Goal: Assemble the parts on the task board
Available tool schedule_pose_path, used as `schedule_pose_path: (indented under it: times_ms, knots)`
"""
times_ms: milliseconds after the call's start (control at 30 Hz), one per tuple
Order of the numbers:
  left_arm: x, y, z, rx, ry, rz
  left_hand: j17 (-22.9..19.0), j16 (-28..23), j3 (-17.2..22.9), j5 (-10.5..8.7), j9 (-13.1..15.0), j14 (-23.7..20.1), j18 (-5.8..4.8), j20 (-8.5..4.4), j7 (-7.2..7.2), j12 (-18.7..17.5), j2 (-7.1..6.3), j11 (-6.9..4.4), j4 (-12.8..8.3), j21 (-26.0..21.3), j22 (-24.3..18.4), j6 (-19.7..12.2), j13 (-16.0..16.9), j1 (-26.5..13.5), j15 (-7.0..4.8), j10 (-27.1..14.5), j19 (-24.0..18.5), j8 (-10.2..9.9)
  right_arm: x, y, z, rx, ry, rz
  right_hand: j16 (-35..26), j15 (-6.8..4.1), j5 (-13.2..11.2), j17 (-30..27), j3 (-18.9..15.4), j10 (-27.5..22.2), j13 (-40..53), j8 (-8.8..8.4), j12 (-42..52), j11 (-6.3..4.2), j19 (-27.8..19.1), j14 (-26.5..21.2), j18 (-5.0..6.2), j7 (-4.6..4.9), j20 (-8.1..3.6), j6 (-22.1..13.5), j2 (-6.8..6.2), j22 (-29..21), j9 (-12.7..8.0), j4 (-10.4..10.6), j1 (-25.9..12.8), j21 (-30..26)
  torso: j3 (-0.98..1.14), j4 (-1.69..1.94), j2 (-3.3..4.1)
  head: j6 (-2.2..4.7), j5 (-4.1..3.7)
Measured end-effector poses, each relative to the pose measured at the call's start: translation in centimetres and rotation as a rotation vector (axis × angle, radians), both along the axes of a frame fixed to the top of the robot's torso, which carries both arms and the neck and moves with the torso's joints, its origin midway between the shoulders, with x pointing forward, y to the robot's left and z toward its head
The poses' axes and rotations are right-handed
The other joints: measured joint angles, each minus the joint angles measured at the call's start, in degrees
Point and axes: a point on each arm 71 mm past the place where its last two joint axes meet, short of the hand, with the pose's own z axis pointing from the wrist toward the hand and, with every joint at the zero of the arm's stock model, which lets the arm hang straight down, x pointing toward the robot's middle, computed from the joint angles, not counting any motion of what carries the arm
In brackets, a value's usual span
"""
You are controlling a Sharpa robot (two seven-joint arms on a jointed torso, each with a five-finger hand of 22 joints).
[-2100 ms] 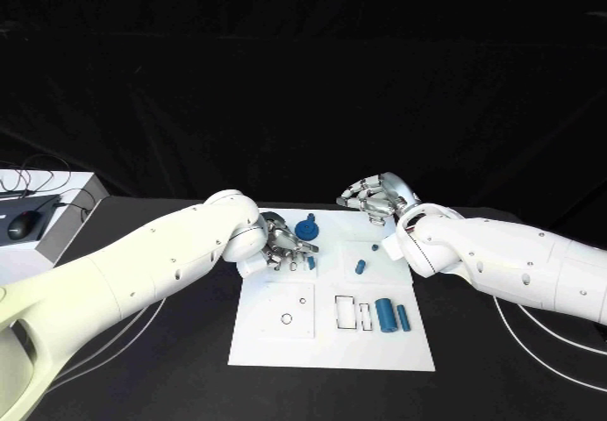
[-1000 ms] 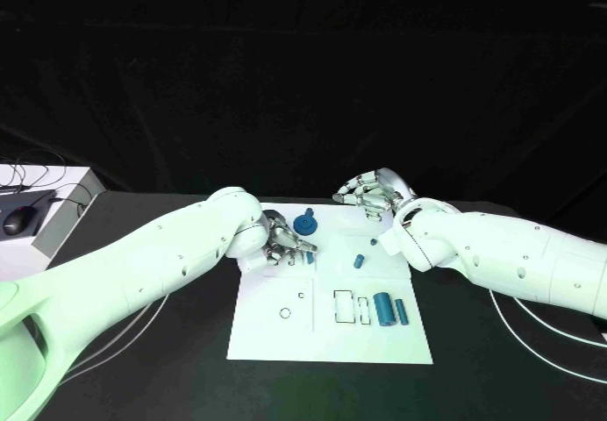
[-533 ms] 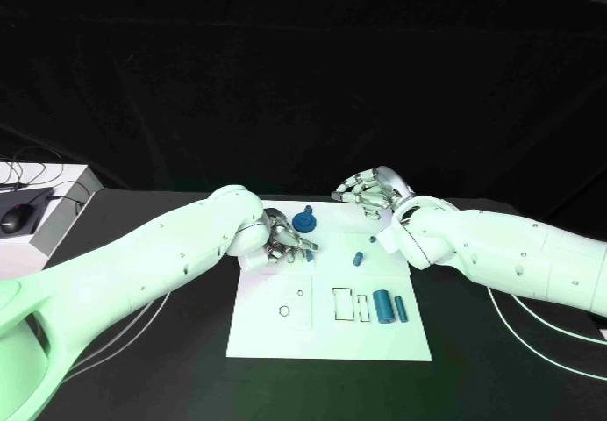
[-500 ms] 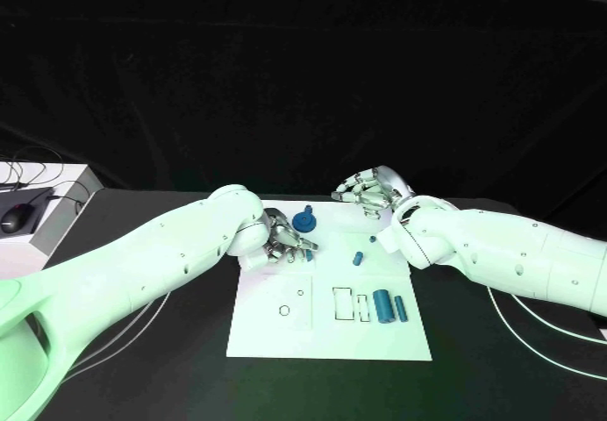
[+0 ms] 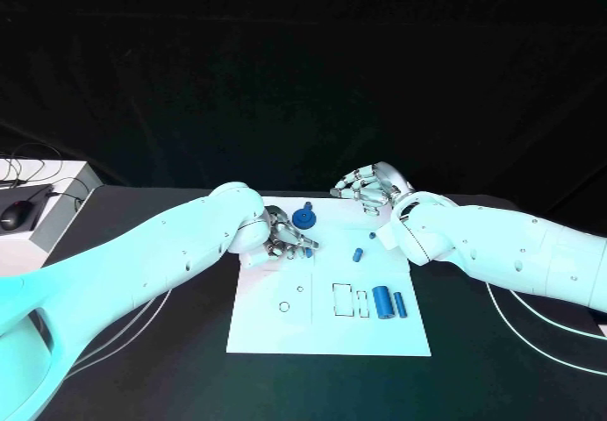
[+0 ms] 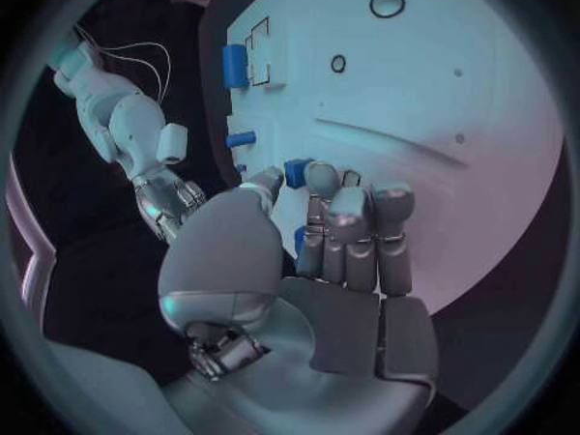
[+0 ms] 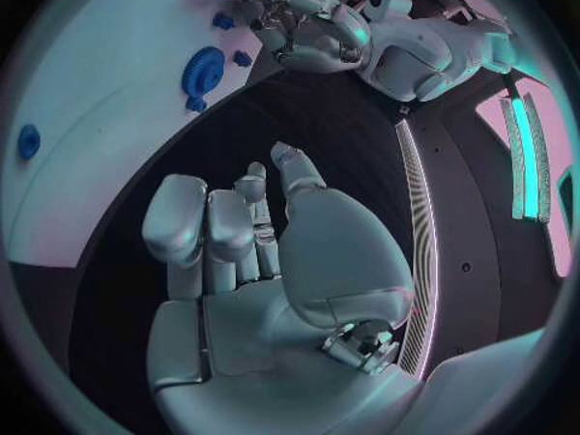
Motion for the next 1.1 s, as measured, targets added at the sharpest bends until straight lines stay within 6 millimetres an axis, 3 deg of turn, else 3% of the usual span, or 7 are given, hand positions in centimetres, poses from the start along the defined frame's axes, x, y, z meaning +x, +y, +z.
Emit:
schedule_pose_path:
  times_ms: [400, 933, 1100]
  knots:
    - [0.08, -0.01, -0.04, 0.003, 0.004, -0.003, 0.1, 0.2, -0.1, 0.0, 0.2, 0.0, 0.01, 0.0, 0.0, 0.2, 0.94, 0.0, -1.4, 0.0, 0.4, 0.0, -0.1, 0.9, 0.0, 0.0, 0.0, 0.0, 0.01, 0.03, 0.0, 0.0, 0.0, 0.001, 0.0, 0.0, 0.0, 0.0, 0.0, 0.0, 0.0, 0.0, 0.0, 0.0, 0.0, 0.0, 0.0, 0.0, 0.0, 0.0, 0.0, 0.0, 0.0, 0.0, 0.0, 0.0, 0.03, 0.0, -0.02, -0.34, -0.05]
    - [0.05, -0.19, -0.09, 0.004, 0.01, -0.014, 0.1, 0.2, 0.1, 0.0, 0.2, 0.0, 0.01, 0.21, 0.0, 0.2, 1.22, 0.0, -2.4, 0.0, 0.7, 0.0, -0.2, 1.2, 0.0, 0.0, 0.2, 0.0, 0.0, 0.05, -0.02, 0.0, 0.002, 0.003, 0.0, 0.0, 0.0, 0.0, 0.0, 0.0, 0.0, 0.0, 0.0, 0.0, 0.0, 0.0, 0.0, 0.0, 0.0, 0.0, 0.0, 0.0, 0.2, 0.0, 0.0, 0.0, 0.02, -0.01, 0.03, -0.71, -0.13]
    - [0.05, -0.19, -0.08, 0.003, 0.01, -0.016, 0.1, 0.2, 3.0, -0.01, 0.1, 0.0, 0.01, 0.21, 0.0, 0.2, 1.05, 0.0, -3.7, 0.0, 1.1, 0.0, -0.4, 1.9, -0.04, 0.0, 0.2, 0.0, 0.0, 0.05, -0.03, 0.0, 0.003, 0.004, 0.0, 0.0, 0.0, 0.0, 0.0, 0.0, 0.0, 0.0, 0.0, 0.0, 0.0, 0.0, 0.0, 0.0, 0.0, 0.0, 0.0, 0.0, 0.2, 0.0, 0.0, 0.0, 0.01, 0.03, 0.02, -0.82, -0.21]
